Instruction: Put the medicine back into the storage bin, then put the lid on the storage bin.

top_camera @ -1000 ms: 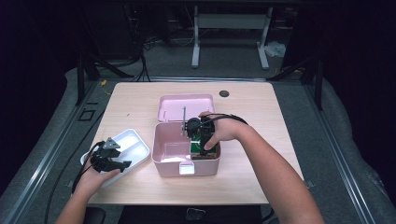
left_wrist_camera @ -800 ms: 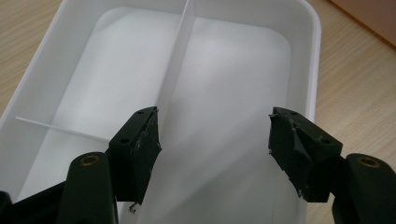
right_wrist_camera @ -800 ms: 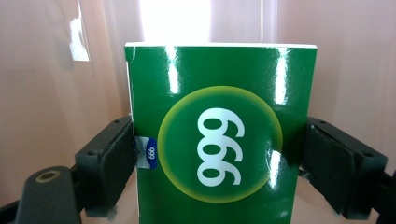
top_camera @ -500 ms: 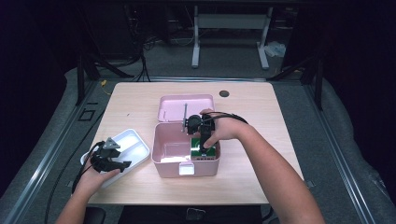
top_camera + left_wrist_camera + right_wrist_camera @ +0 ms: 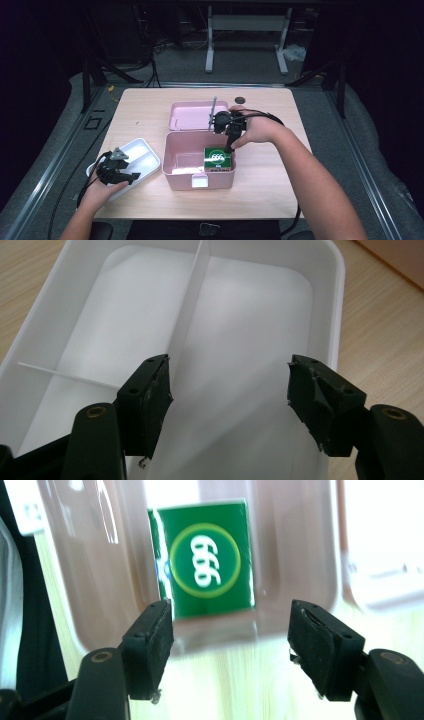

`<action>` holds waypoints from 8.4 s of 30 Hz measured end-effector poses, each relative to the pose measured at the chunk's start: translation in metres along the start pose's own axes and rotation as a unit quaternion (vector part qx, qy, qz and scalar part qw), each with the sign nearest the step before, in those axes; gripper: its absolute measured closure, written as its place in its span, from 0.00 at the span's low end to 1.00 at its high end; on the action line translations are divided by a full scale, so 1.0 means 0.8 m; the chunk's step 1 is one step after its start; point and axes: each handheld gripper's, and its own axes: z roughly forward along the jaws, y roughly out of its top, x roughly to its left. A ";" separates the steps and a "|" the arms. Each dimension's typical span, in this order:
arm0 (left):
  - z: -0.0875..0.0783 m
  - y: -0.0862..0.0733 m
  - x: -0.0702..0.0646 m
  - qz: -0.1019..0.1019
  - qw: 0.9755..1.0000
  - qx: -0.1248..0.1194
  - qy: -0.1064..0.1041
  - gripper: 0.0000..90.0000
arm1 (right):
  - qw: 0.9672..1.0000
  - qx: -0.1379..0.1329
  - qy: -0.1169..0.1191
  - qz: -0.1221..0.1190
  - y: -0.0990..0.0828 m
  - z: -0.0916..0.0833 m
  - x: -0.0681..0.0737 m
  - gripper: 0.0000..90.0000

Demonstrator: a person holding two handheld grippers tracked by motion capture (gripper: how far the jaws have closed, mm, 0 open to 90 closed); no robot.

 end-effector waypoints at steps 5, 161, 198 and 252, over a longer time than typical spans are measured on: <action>0.000 0.000 0.000 -0.001 1.000 0.001 0.000 0.38 | 0.999 0.011 -0.004 0.036 -0.039 -0.008 -0.012 0.40; -0.105 0.227 -0.058 0.281 0.927 0.246 -0.025 0.99 | 0.928 -0.176 -0.160 0.287 -0.188 0.143 0.088 0.56; -0.051 0.296 -0.165 0.378 0.895 0.221 -0.082 0.99 | 0.929 -0.171 -0.163 0.284 -0.193 0.143 0.087 0.56; 0.010 0.306 -0.196 0.408 0.878 0.216 -0.124 0.99 | 0.928 -0.174 -0.165 0.284 -0.196 0.141 0.086 0.56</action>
